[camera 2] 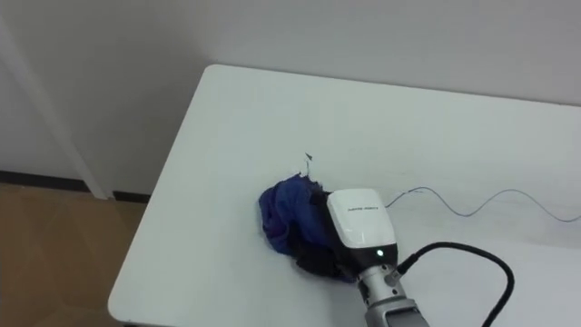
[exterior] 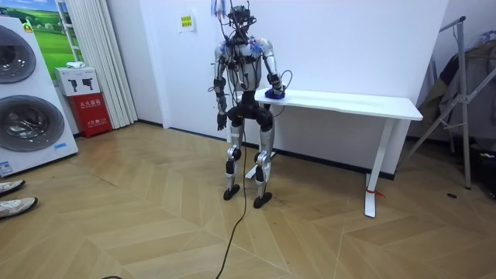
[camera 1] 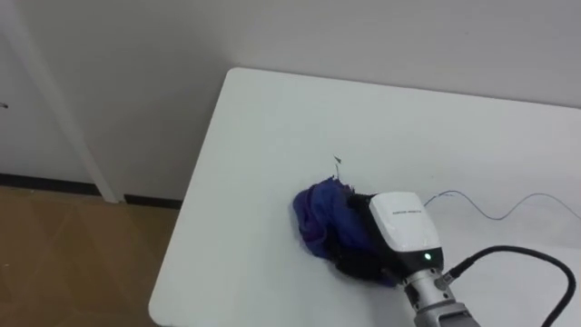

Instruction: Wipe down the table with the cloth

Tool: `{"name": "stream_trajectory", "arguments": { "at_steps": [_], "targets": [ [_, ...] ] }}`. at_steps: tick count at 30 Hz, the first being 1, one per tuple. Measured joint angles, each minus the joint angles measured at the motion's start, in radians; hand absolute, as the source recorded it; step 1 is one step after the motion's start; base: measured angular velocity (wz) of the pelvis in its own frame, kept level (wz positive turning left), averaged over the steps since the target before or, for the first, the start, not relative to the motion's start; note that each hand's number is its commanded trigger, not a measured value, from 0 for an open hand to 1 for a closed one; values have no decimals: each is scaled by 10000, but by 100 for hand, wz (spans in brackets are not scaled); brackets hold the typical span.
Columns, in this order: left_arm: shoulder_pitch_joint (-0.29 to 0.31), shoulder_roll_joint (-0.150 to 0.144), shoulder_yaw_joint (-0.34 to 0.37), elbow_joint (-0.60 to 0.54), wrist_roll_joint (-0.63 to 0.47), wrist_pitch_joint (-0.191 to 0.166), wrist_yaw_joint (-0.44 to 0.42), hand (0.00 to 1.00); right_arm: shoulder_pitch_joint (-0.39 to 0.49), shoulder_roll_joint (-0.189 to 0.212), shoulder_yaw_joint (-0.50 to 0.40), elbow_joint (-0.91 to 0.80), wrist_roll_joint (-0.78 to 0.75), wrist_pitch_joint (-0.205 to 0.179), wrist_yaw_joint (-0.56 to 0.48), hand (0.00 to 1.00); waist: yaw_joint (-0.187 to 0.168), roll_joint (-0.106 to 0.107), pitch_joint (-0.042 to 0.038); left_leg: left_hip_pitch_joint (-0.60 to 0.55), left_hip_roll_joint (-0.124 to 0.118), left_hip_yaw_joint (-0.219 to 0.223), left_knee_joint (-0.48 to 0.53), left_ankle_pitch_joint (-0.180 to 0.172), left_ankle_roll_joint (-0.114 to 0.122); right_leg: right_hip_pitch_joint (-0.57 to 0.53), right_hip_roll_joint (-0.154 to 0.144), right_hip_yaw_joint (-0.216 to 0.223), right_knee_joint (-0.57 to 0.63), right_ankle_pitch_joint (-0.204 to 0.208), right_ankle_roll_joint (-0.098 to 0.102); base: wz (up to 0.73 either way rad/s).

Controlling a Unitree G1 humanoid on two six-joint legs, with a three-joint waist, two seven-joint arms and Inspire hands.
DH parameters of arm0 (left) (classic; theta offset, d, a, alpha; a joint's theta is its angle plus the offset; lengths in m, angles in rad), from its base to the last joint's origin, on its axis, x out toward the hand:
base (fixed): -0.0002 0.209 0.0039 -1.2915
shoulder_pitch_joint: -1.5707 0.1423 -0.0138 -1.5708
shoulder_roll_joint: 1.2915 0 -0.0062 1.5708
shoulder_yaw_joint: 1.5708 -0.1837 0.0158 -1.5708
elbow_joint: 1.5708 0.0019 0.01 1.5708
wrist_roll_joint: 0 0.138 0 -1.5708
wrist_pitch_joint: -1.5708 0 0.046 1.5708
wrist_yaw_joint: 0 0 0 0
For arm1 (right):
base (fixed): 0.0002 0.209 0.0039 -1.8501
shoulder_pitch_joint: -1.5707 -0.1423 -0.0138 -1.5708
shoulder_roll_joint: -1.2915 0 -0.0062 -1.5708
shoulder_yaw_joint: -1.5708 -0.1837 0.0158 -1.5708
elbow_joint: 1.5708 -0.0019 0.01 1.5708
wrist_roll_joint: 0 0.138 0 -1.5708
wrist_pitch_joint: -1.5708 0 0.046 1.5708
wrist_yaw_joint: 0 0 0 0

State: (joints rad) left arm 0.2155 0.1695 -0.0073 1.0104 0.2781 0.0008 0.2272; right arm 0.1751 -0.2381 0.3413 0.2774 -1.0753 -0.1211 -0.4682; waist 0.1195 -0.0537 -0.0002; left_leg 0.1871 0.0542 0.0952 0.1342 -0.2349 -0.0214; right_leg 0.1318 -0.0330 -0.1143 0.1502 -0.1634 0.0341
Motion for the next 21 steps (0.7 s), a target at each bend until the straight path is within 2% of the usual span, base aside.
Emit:
{"name": "stream_trajectory", "arguments": {
  "at_steps": [2, 4, 8, 12, 15, 17, 20, 21],
  "targets": [
    [3, -8, -17, 13, -7, 0, 64, 0, -9, 42, 11, -62, 60, 12, 21, 100, 37, 0, 2, -2, 2, 5, -4, 0, 0, 3, 1, 2, 0, 0, 0, 0],
    [21, -22, -47, 39, -1, 16, 261, 0, -40, 277, 33, -56, 273, 210, 141, 100, 78, 13, 5, 5, 13, -5, -6, 0, 0, 11, 13, 1, 0, 0, -1, 0],
    [122, -28, -130, 42, 11, 161, 356, 0, -438, 451, 197, 166, 678, 519, 498, 100, 101, 39, 11, 27, 16, -17, -3, 0, -1, 51, 16, -24, 3, 5, -7, 0],
    [216, -106, -74, 40, 399, 528, 347, 0, -1417, 456, 216, 947, 1011, 607, 967, 100, 293, 41, 17, 39, 22, -30, -62, -4, -5, 46, 16, -51, 49, 19, -30, 1],
    [453, -151, 26, -106, 410, 832, 291, 0, -2232, 447, 172, 1806, 1606, 689, 1127, 100, 386, 29, 25, -40, 13, -252, 12, -2, -6, 77, -12, -252, 53, 26, -40, 14],
    [531, -156, 232, -166, 403, 929, 166, 0, -2618, 431, -138, 2351, 1942, 686, 1150, 100, 526, 21, 31, -138, 11, -352, 39, 9, -22, 39, -17, -327, 38, 28, -43, 23],
    [751, -136, 665, -542, 514, 1122, -239, 0, -3368, 343, -1033, 3412, 2140, 679, 1117, 100, 560, 37, 45, -484, -39, -757, 252, 14, -21, -66, -98, -803, 16, 27, -42, 42],
    [755, -126, 894, -637, 592, 1144, -440, 0, -3622, 192, -1393, 3791, 2191, 640, 1097, 100, 566, 51, 58, -609, -81, -928, 341, 40, -9, -117, -130, -918, 0, 26, -41, 32]
  ]
}}
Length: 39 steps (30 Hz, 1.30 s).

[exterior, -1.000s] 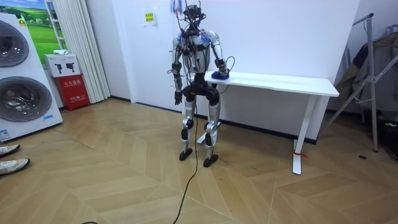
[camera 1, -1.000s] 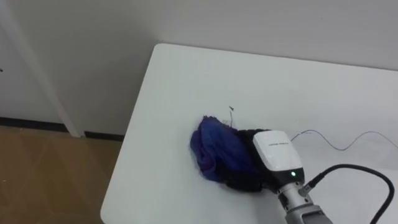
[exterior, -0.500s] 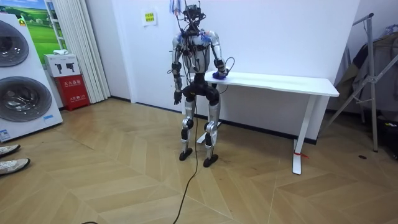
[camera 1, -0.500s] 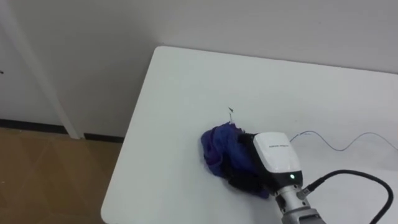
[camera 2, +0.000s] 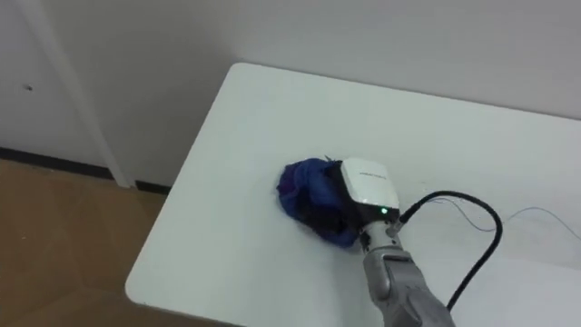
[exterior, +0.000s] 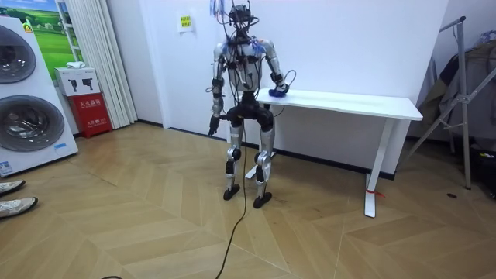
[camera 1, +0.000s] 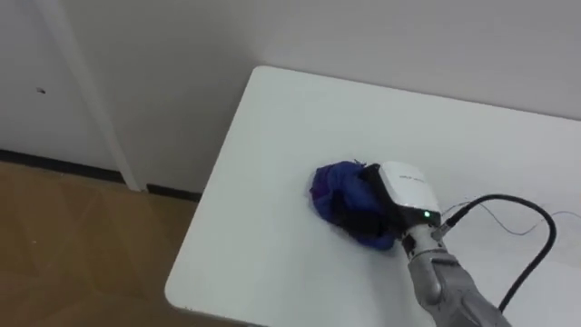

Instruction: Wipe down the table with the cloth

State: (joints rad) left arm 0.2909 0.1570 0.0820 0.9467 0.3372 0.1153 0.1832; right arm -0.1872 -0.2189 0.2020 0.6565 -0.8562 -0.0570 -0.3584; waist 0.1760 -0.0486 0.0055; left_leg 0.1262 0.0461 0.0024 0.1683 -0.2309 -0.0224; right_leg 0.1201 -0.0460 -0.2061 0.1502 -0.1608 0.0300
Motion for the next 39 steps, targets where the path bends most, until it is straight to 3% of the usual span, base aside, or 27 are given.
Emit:
{"name": "stream_trajectory", "arguments": {
  "at_steps": [3, 9, 12, 18, 22, 26, 30, 32, 34, 37, 39],
  "targets": [
    [125, 146, 256, -208, 5, 24, -213, 0, -321, -259, -761, 917, 137, -203, -327, 100, -16, 66, -4, -41, -89, -183, 9, 87, 42, 23, -84, -184, -9, -1, 2, 27],
    [180, 290, 757, -227, 97, -29, -213, 0, 285, -976, -1898, 1946, 453, -361, -1297, 100, -136, 59, -41, 27, -242, -299, -1, 141, 135, 188, -257, -389, -14, 5, 46, 11],
    [231, 319, 979, -226, 229, -53, -212, 0, 984, -989, -2570, 1961, 433, -423, -1669, 100, -380, -63, -126, 104, -262, -297, -23, 134, 148, 277, -283, -388, 4, -10, 70, 6],
    [142, 326, 1604, -243, 273, -92, -221, 0, 1904, -1135, -3643, 2420, 612, -481, -2135, 100, -847, -135, -197, 399, -219, -122, -62, 91, 176, 563, -243, -299, 3, -26, 105, -6],
    [75, 325, 1728, -249, 279, -256, -162, 0, 2512, -1301, -4051, 2650, 996, -522, -2388, 100, -1054, -233, -317, 431, -218, -44, -68, 92, 172, 581, -238, -184, 20, -35, 119, -8],
    [138, 322, 1731, -248, 278, -304, -94, 0, 2813, -1324, -4505, 2810, 1128, -482, -2384, 100, -1116, -326, -294, 525, -216, -5, -27, 92, 162, 668, -232, -138, 13, -34, 120, -5],
    [246, 313, 1618, -190, 257, -266, -84, 0, 2649, -1322, -4453, 2644, 1166, -88, -2140, 100, -1057, -315, -285, 613, -205, 73, -27, 81, 144, 704, -213, -35, 23, -33, 119, -8],
    [252, 293, 1413, -167, 257, -192, -32, 0, 2534, -1305, -4145, 2409, 1159, 331, -2000, 100, -864, -280, -249, 682, -176, 183, -44, 80, 143, 699, -174, 157, 29, -24, 115, -22],
    [151, 232, 1220, 51, 263, -149, -25, 0, 2292, -1257, -3652, 1872, 984, 1084, -1670, 100, -589, -237, -229, 694, -112, 477, -102, 81, 136, 519, -110, 438, 140, 24, 86, -39],
    [-94, 176, 1103, 353, 262, -67, -13, 0, 1858, -955, -2715, 608, 268, 1859, -855, 100, -240, -224, -114, 561, -5, 670, -148, 106, 79, 175, 1, 651, 237, 134, -30, -41],
    [-201, 123, 860, 343, 257, 11, -8, 0, 1361, -766, -1746, 55, -153, 2084, -440, 100, -85, -214, -31, 421, 26, 699, -160, 131, 42, 12, 36, 667, 235, 169, -66, -8]
  ]
}}
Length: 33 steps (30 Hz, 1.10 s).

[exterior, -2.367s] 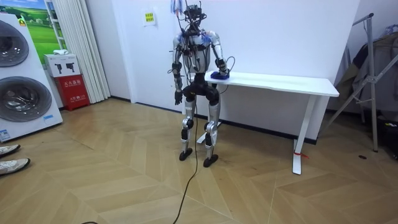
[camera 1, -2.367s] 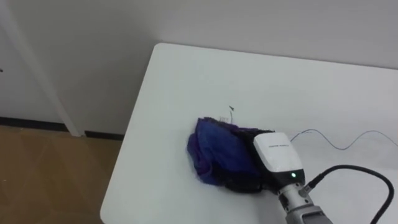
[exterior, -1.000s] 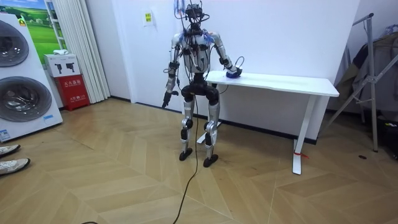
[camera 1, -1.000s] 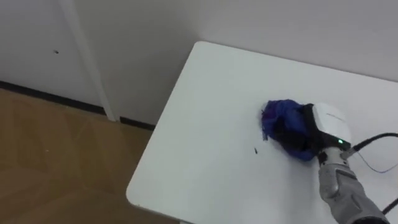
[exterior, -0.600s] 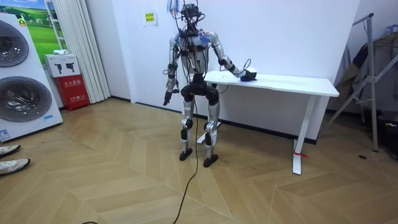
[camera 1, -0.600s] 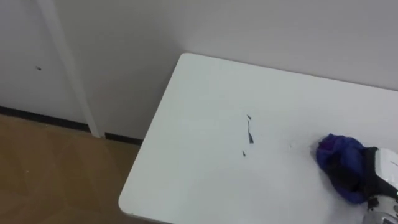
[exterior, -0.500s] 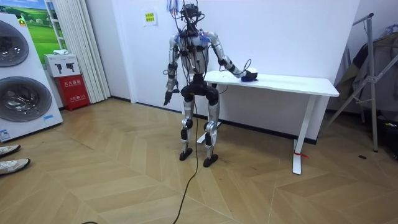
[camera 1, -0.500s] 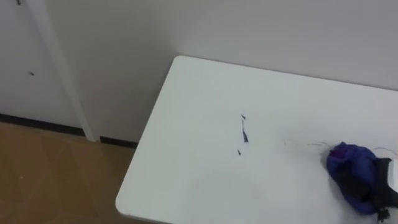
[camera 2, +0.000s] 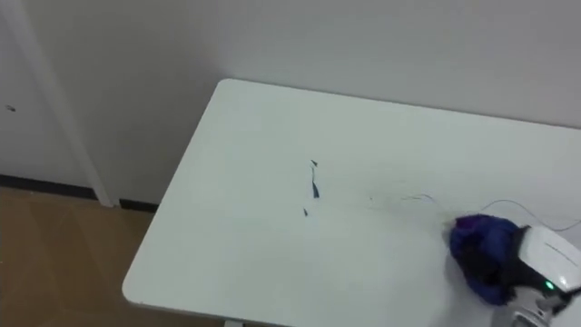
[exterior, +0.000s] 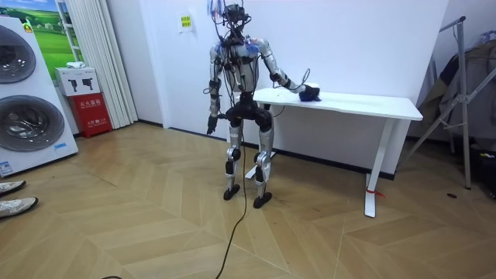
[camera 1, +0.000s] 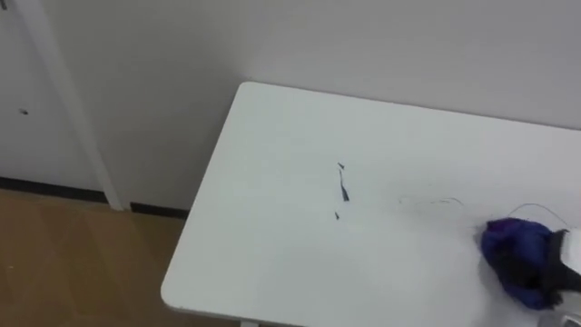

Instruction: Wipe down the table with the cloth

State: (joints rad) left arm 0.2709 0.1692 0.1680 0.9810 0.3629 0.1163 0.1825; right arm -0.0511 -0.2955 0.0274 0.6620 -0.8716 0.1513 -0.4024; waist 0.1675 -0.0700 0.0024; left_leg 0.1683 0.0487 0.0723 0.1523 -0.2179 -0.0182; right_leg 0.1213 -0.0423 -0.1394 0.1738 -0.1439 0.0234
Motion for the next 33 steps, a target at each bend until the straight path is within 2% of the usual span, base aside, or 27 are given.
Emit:
{"name": "stream_trajectory", "arguments": {
  "at_steps": [1, 3, 4, 8, 11, 13, 14, 15, 16, 18, 20, 22, 25, 27, 29, 32, 33],
  "targets": [
    [-72, -7, -211, -42, -2, 56, 0, 0, -390, 41, 592, -220, -176, 67, 280, 100, 210, 23, 91, -10, 27, 50, -20, 10, -18, -25, 29, 1, -19, 9, -14, 0],
    [-69, -4, -456, -204, -30, 105, 1, 0, -994, 99, 1350, -371, -383, 82, 772, 100, 398, 27, 158, -56, 65, 19, -28, 11, -37, -77, 73, -7, -75, 5, -26, 9],
    [-77, -5, -556, -267, -29, 132, -3, 0, -1323, 136, 1627, -406, -391, 103, 1041, 100, 561, 23, 157, -158, 64, -86, -26, 14, -45, -87, 81, -73, -153, -1, -30, 20],
    [145, -9, -546, -521, -4, 299, 0, 0, -1691, 149, 1769, -419, -365, 5, 1301, 100, 698, -21, 142, -240, 66, -386, -10, 29, -63, -77, 87, -352, -234, -8, -20, 26],
    [353, 45, -538, -610, -13, 308, -5, 0, -1240, -68, 1612, -147, 175, -611, 789, 100, 357, -45, 101, -324, 39, -824, 28, 30, -61, 70, 44, -779, -246, -7, -19, 44],
    [452, 54, -527, -562, 27, 246, -41, 0, -725, -77, 1177, 218, 748, -1255, 133, 100, 213, 17, 43, -228, -46, -884, 80, 33, -57, 281, -48, -872, -299, -12, -12, 38],
    [469, 54, -515, -539, 32, 236, -54, 0, -614, -73, 1009, 361, 879, -1433, 6, 100, 188, 39, 8, -169, -88, -886, 80, 33, -57, 392, -81, -903, -368, -14, -8, 23],
    [529, 54, -413, -539, 39, 228, -79, 0, -356, -47, 637, 516, 1027, -1657, -165, 100, 101, 68, -70, -113, -170, -901, 84, 33, -55, 534, -160, -1020, -418, -47, 46, 30],
    [560, 52, -180, -539, 58, 218, -93, 0, -103, -45, 200, 732, 1215, -1862, -372, 100, -18, 77, -92, -56, -247, -885, 88, 35, -52, 665, -257, -1079, -395, -105, 139, 33],
    [606, 79, 202, -547, 257, 213, -96, 0, 238, -61, -481, 1077, 1635, -2071, -647, 100, -138, 80, -144, -20, -310, -876, 95, 34, -47, 785, -328, -1089, -397, -128, 176, 30],
    [742, 87, 689, -586, 256, 215, -95, 0, 490, -60, -1131, 1473, 2091, -2276, -865, 100, -373, 40, -172, 19, -358, -766, 96, 56, -3, 889, -397, -1071, -399, -147, 206, 24],
    [842, 80, 979, -588, 476, 234, -88, 0, 770, -179, -2033, 2075, 2456, -2492, -1103, 100, -650, 12, -239, 2, -422, -708, 140, 53, 64, 950, -458, -1115, -391, -166, 237, 13],
    [816, 62, 1163, -587, 638, 296, -90, 0, 1045, -570, -2532, 2894, 3280, -2521, -1217, 100, -833, -6, -249, 102, -404, -696, 194, -54, 256, 1152, -436, -1133, -375, -184, 269, 9],
    [743, 40, 1165, -587, 627, 291, -110, 0, 1202, -696, -2733, 3121, 3410, -2518, -1217, 100, -851, -2, -252, 188, -395, -716, 207, -125, 283, 1291, -438, -1240, -376, -196, 288, -6],
    [681, 28, 1028, -584, 613, 285, -105, 0, 1343, -738, -2756, 3118, 3430, -2506, -1217, 100, -842, 23, -266, 202, -394, -689, 298, -148, 269, 1315, -435, -1148, -361, -197, 290, -14],
    [584, -77, 884, -542, 615, 310, -93, 0, 940, -653, -2554, 3041, 3391, -2087, -1194, 100, -754, 92, -288, 192, -351, -394, 357, -140, 236, 1186, -407, -900, -354, -197, 298, -33],
    [547, -130, 727, -511, 598, 308, -51, 0, 616, -578, -2379, 2942, 3339, -1721, -1191, 100, -627, 140, -295, 188, -315, -245, 353, -126, 213, 1092, -389, -814, -321, -196, 299, -40]
  ]
}}
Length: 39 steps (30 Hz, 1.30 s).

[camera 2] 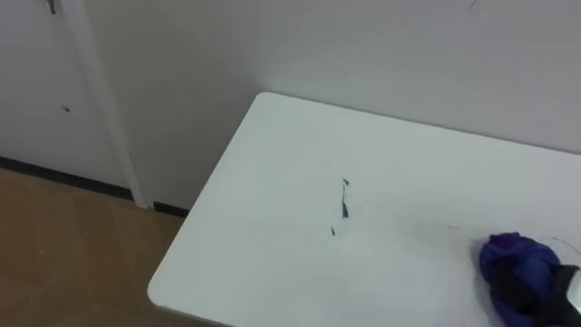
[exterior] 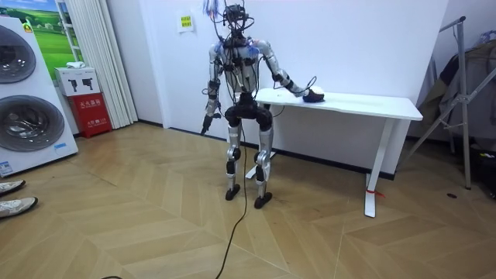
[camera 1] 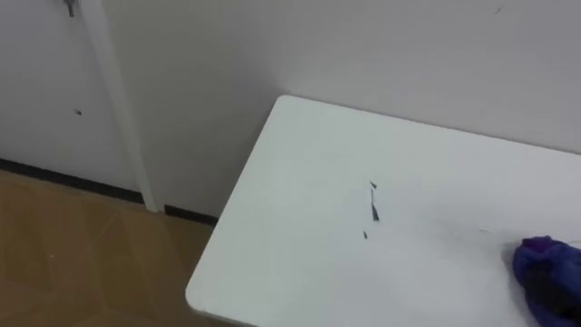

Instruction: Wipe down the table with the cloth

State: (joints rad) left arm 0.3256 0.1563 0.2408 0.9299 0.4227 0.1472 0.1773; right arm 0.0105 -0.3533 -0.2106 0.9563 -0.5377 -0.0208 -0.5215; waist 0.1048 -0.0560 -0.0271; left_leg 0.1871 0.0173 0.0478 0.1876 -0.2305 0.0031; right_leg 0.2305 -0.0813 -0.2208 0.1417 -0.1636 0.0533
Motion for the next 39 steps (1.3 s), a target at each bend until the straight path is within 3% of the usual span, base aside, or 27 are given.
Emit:
{"name": "stream_trajectory", "arguments": {
  "at_steps": [2, 4, 6, 8, 10, 12, 14, 16, 17, 18, 20, 21, 24, 26, 27, 28, 29, 32, 35, 37, 38, 39],
  "targets": [
    [-123, -70, -314, 87, -1, 3, 32, 0, -437, 95, 354, -144, -33, 562, 81, 100, 156, 48, 27, -17, 82, 258, -35, 37, -58, -224, 71, 241, 140, 16, -27, -45],
    [-338, -147, -685, 162, 7, 46, 29, 0, -930, 352, 1124, -863, -279, 1410, 732, 100, 445, 71, 68, -95, 180, 434, -54, 68, -120, -513, 219, 583, 290, 94, -151, -54],
    [-540, -203, -714, 204, 7, 65, 14, 0, -1117, 500, 2236, -2002, -652, 1772, 1543, 100, 879, 84, 117, -137, 263, 507, -136, 97, -154, -817, 344, 594, 341, 202, -311, -73],
    [-638, -164, -887, 224, 1, 72, -32, 0, -1861, 881, 3494, -2593, -957, 1891, 2277, 100, 1001, 18, 232, -265, 284, 307, -158, 131, -172, -1029, 463, 608, 342, 272, -415, -39],
    [-893, -194, -1269, 198, -13, 75, -180, 0, -2803, 1054, 4530, -2759, -1366, 1504, 2974, 100, 1271, -61, 428, -485, 306, 191, -209, 246, -227, -1211, 504, 531, 274, 288, -467, 21],
    [-880, -195, -1388, 98, -15, 63, -242, 0, -3099, 1071, 4633, -2737, -1592, 1342, 3214, 100, 1555, -79, 419, -543, 271, -28, -210, 298, -213, -1265, 481, 384, 188, 265, -450, 38],
    [-464, -88, -1355, -5, -18, 117, -323, 0, -3061, 1073, 4584, -2696, -1705, 1210, 3217, 100, 1584, -156, 377, -549, 230, -251, -236, 307, -205, -1158, 457, 202, 83, 249, -421, 36],
    [65, -43, -979, 1, -205, 224, -372, 0, -2428, 1065, 4007, -2491, -1613, 544, 2862, 100, 1191, -144, 379, -543, 183, -554, -215, 306, -203, -968, 388, -103, 83, 231, -392, 50],
    [134, -40, -891, 1, -185, 231, -391, 0, -2249, 1066, 3808, -2390, -1605, 319, 2663, 100, 1074, -146, 377, -524, 169, -569, -217, 307, -203, -900, 371, -159, 77, 224, -381, 67],
    [236, -27, -780, 78, -168, 213, -395, 0, -1823, 1066, 3363, -2146, -1550, -141, 2185, 100, 823, -135, 375, -434, 99, -562, -219, 312, -194, -684, 299, -155, 36, 197, -337, 65],
    [254, -43, -426, 299, 69, 137, -398, 0, -939, 1062, 2442, -2098, -1518, -615, 1510, 100, 658, -96, 261, -330, -20, -460, -226, 324, -174, -475, 152, -141, -55, 141, -246, 41],
    [267, -38, -52, 321, 237, 116, -397, 0, -401, 1057, 1817, -2095, -1419, -830, 1101, 100, 599, -104, 243, -237, -107, -374, -230, 328, -166, -338, 66, -167, -75, 94, -170, 3],
    [309, 172, 589, 366, 686, 117, -369, 0, 517, 702, 724, -1525, -982, -1084, 251, 100, 283, -149, 87, -117, -183, -87, -236, 327, -163, -175, -89, -79, -55, 58, -105, 0],
    [300, 263, 814, 345, 748, 113, -369, 0, 781, 293, 226, -931, -755, -1117, 67, 100, 112, -169, 73, 24, -294, -86, -235, 317, -146, -33, -143, -12, -51, 64, -88, -4],
    [287, 279, 877, 296, 728, 59, -378, 0, 901, 73, -25, -602, -696, -1117, 29, 100, 64, -150, 54, 71, -295, -88, -227, 255, -42, 20, -148, 8, -21, 47, -57, -10],
    [260, 271, 895, 112, 695, 27, -393, 0, 980, -92, -162, -289, -533, -1117, -26, 100, -3, -114, 33, 117, -268, -90, -220, 73, 249, 67, -99, -5, -23, -11, 37, -9],
    [200, 274, 890, 20, 633, 8, -393, 0, 1016, -114, -216, -179, -439, -1107, -38, 100, -24, -138, 37, 126, -234, -115, -224, 4, 282, 87, -109, 15, -30, -52, 102, -14],
    [112, 173, 410, 33, 501, -11, -334, 0, 945, -75, -148, -161, -105, -875, -57, 100, -24, -85, 6, 145, -213, 63, -129, -73, 301, 77, -124, 48, 7, -30, 134, -25],
    [-5, -12, -96, 49, 402, 10, -279, 0, 252, 265, 376, -382, -6, 53, -53, 100, 164, -22, 16, 142, -106, 392, -63, -75, 263, -109, -28, 254, 114, 37, 81, -38],
    [-192, -213, -509, 141, 397, 27, -200, 0, -279, 586, 935, -850, -17, 977, 186, 100, 504, 13, 39, 138, 36, 811, -83, -42, 172, -405, 85, 288, 280, 123, -46, -54],
    [-237, -255, -617, 156, 404, 49, -171, 0, -393, 691, 1198, -1093, -96, 1225, 302, 100, 642, 30, 52, 140, 83, 952, -95, -33, 136, -463, 124, 267, 350, 154, -94, -83],
    [-320, -293, -884, 148, 399, 57, -142, 0, -561, 897, 1929, -1778, -306, 1647, 700, 100, 1013, 52, 68, 112, 224, 1211, -90, -45, 73, -753, 209, 253, 523, 217, -198, -94]
  ]
}}
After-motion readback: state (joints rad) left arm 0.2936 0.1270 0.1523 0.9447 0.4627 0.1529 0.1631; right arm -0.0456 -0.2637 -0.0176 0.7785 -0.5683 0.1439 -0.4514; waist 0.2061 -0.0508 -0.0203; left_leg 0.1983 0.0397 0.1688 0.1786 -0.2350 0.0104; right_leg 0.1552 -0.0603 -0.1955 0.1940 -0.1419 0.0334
